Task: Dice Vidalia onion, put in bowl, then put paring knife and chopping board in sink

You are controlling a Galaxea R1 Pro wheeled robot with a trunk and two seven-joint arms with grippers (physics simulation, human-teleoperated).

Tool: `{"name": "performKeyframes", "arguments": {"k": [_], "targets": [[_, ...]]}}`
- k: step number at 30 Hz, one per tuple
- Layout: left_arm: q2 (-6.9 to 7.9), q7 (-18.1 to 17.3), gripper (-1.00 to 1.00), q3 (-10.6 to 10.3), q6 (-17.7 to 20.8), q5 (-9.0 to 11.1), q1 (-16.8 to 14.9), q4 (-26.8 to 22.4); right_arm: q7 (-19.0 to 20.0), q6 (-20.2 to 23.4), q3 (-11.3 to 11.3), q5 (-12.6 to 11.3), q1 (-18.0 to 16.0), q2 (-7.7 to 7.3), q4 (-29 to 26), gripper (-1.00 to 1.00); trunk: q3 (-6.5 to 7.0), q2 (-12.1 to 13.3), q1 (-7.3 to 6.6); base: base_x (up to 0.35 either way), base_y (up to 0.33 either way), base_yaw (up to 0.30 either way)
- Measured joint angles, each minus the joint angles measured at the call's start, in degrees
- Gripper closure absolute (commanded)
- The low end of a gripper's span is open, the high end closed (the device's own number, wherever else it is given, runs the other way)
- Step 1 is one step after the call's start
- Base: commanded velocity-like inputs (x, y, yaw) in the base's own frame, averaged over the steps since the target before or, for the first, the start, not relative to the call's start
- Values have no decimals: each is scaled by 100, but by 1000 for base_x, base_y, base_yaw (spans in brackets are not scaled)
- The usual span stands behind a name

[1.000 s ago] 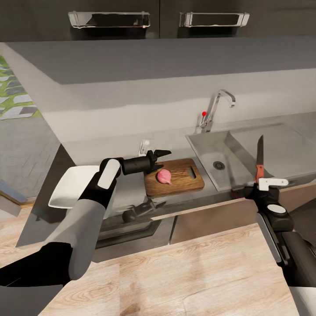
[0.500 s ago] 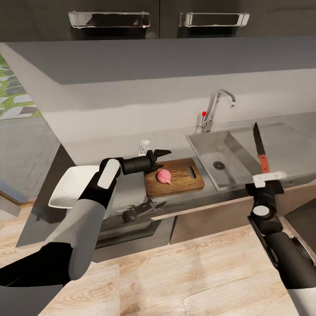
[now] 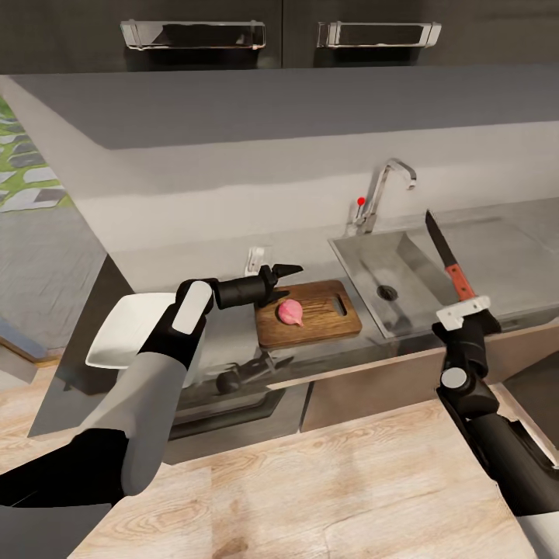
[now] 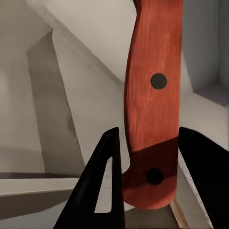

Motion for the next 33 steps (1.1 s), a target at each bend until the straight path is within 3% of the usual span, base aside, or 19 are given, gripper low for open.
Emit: {"name": "performKeyframes", "arguments": {"k": [6,10,19,24,26,33], "targets": [[0,0,-100,-1,0,0,1,0,617,-379,-4,314,0,-208,8,100,0,0,0,0,0,0],[0,0,-100,-2,0,0,0,0,742,-566,-22,460,0,-253,9,100,0,0,0,0,0,0],[0,0,-100,0,0,0,-1,0,771,-836,-53,536,4,-285,10,100,0,0,0,0,0,0],[0,0,-100,0,0,0,2,-6,421,-980,-56,552,8,-291,9,100,0,0,0,0,0,0],[0,0,-100,0,0,0,2,-12,53,-1010,-58,564,8,-293,8,100,0,0,0,0,0,0],[0,0,-100,0,0,0,1,-17,-631,-1029,-66,599,9,-294,8,100,0,0,0,0,0,0]]}}
